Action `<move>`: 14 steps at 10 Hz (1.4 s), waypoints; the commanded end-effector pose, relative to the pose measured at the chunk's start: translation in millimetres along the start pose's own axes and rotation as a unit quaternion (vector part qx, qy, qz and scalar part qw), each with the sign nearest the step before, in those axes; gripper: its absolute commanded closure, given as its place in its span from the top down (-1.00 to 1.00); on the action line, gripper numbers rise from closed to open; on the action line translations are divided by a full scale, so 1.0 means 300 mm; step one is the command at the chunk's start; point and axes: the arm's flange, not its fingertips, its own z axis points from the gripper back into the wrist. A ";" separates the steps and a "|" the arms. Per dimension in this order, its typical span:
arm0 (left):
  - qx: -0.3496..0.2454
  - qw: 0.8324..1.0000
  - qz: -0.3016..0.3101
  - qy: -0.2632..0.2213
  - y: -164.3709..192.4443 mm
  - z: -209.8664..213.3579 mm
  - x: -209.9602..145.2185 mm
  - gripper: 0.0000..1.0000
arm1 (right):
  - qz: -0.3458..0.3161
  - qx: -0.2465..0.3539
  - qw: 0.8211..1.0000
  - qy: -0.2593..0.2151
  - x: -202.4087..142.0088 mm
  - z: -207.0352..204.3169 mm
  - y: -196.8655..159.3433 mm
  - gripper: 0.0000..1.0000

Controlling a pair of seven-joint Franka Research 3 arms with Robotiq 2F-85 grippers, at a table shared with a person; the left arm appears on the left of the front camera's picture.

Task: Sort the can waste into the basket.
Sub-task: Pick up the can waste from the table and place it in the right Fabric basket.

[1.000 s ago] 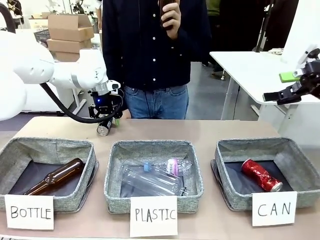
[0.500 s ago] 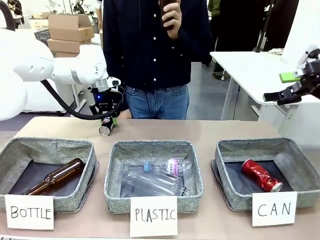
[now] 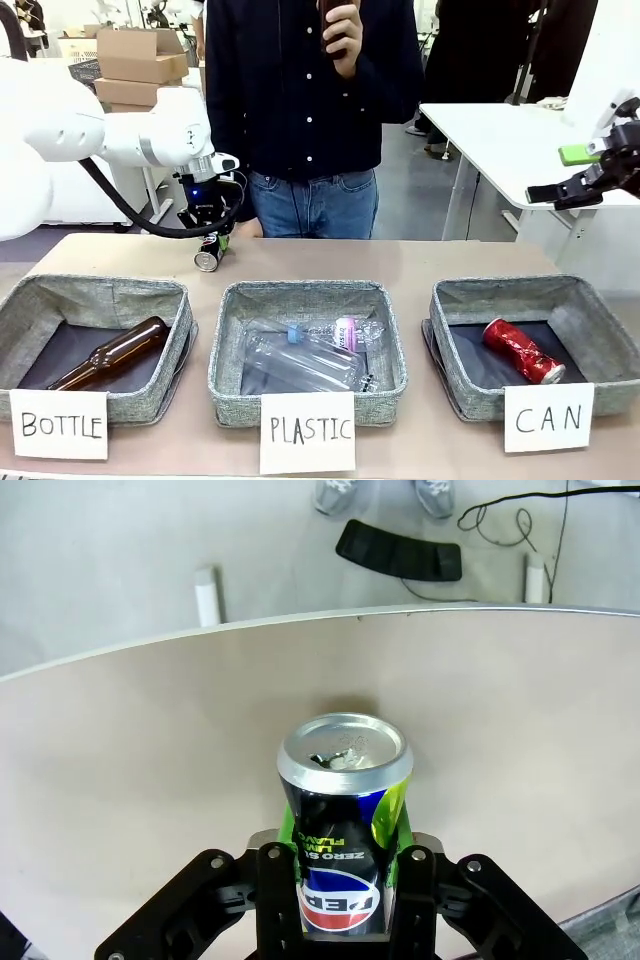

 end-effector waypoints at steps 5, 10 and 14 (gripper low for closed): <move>-0.170 0.978 -0.116 -0.044 0.116 0.521 -0.426 -0.44 | -0.008 0.001 1.000 0.006 0.011 0.007 0.013 1.00; -0.211 0.896 -0.313 -0.234 0.190 0.664 -1.134 -0.44 | -0.008 0.001 1.000 0.006 0.011 0.007 0.013 1.00; -0.199 0.923 -0.269 -0.190 0.143 0.803 -0.840 -0.44 | -0.008 0.001 1.000 0.006 0.011 0.007 0.013 1.00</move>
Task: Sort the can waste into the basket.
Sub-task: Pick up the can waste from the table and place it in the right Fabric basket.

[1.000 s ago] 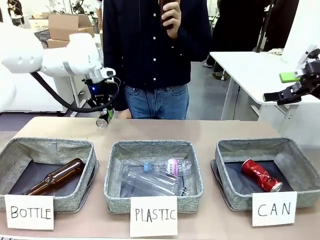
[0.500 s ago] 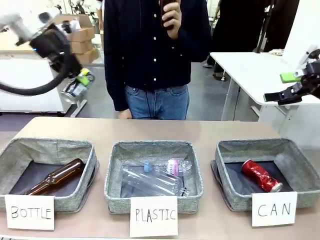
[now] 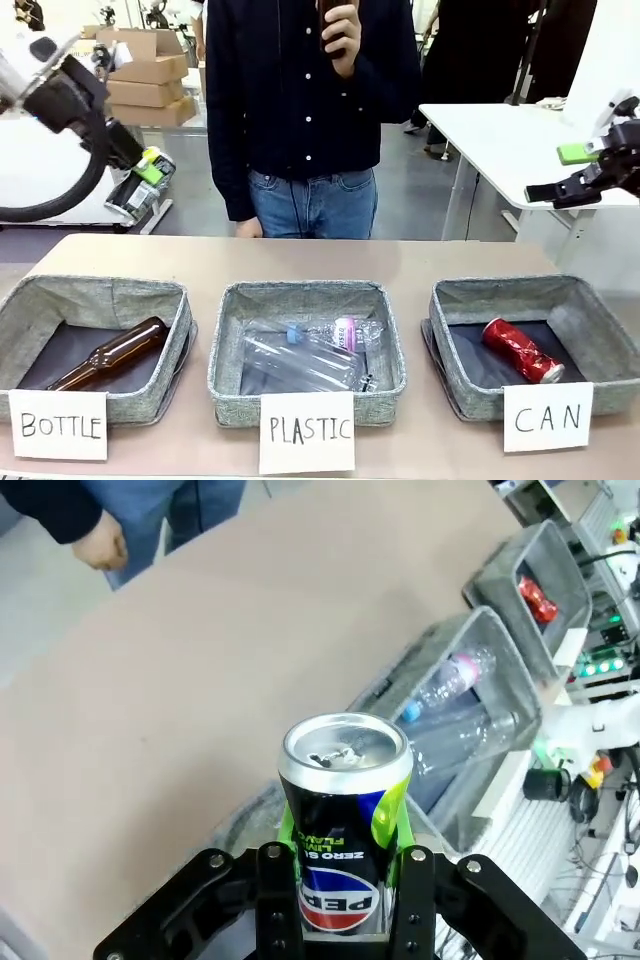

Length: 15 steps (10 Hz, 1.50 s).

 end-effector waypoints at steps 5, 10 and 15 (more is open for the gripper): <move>-0.167 0.938 -0.303 -0.019 -0.647 -0.363 0.368 -0.26 | 0.072 -0.194 0.978 -0.021 -0.086 0.327 0.275 1.00; -0.105 0.846 -0.517 0.072 -1.331 -0.856 0.518 -0.26 | 0.025 -0.282 0.944 -0.171 -0.569 0.840 0.327 1.00; -0.082 0.850 -0.505 0.125 -1.426 -1.234 0.743 -0.26 | 0.020 -0.288 0.943 -0.167 -0.547 0.839 0.390 1.00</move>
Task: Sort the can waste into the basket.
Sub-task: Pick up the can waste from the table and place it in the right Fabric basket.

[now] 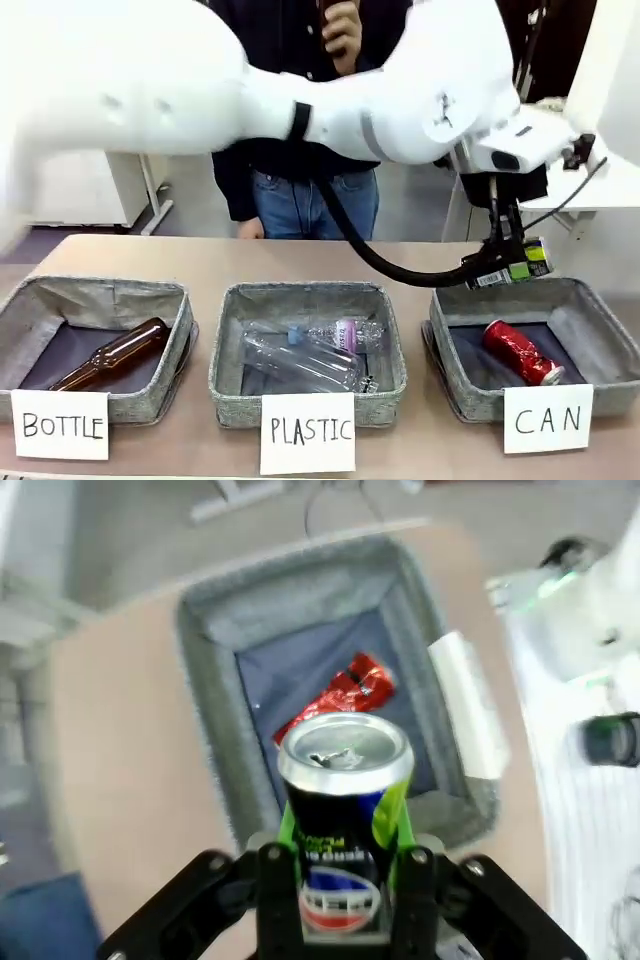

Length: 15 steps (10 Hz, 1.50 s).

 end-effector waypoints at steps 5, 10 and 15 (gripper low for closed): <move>-0.089 0.995 0.023 0.047 0.101 -0.078 0.083 0.93 | -0.005 0.001 1.000 -0.004 0.014 0.007 0.013 1.00; -0.077 0.995 0.011 0.057 0.069 -0.094 0.083 1.00 | -0.005 0.001 1.000 -0.004 0.014 0.007 0.013 1.00; -0.110 0.989 0.051 0.079 0.079 -0.016 0.040 1.00 | 0.002 -0.001 1.000 0.000 0.004 0.003 0.004 1.00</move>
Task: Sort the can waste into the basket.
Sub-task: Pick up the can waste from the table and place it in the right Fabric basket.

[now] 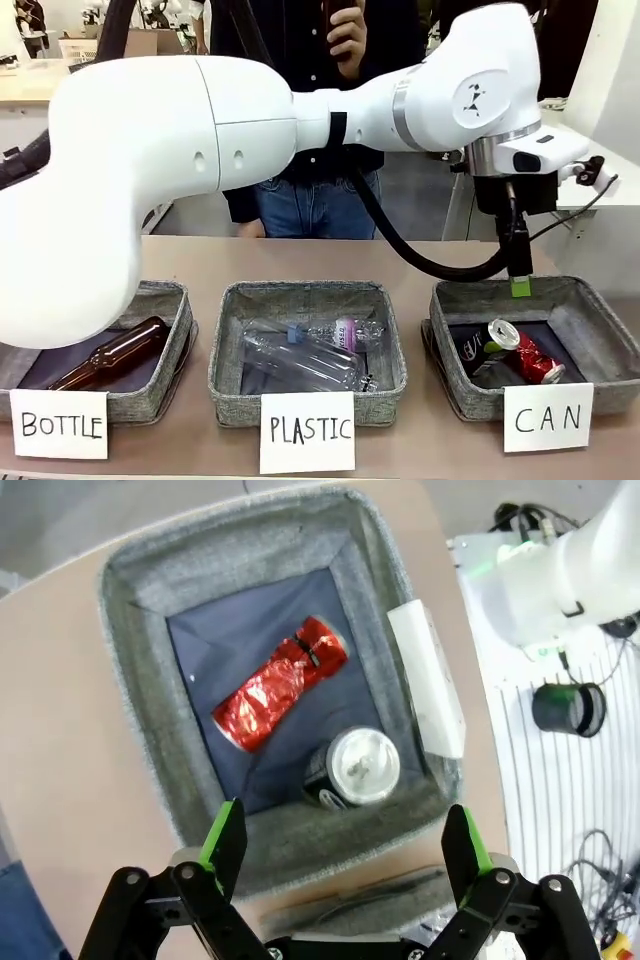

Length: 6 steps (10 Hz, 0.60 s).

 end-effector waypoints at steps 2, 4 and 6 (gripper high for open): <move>-0.064 0.995 0.064 0.032 -0.031 0.238 -0.171 1.00 | 0.026 0.013 0.999 -0.020 0.065 -0.090 0.061 1.00; -0.074 0.990 0.117 -0.002 -0.060 0.409 -0.457 1.00 | 0.069 0.066 0.995 -0.012 0.158 -0.313 0.180 1.00; -0.056 0.972 0.203 -0.103 -0.103 0.560 -0.800 1.00 | 0.071 0.145 0.986 0.030 0.225 -0.599 0.306 1.00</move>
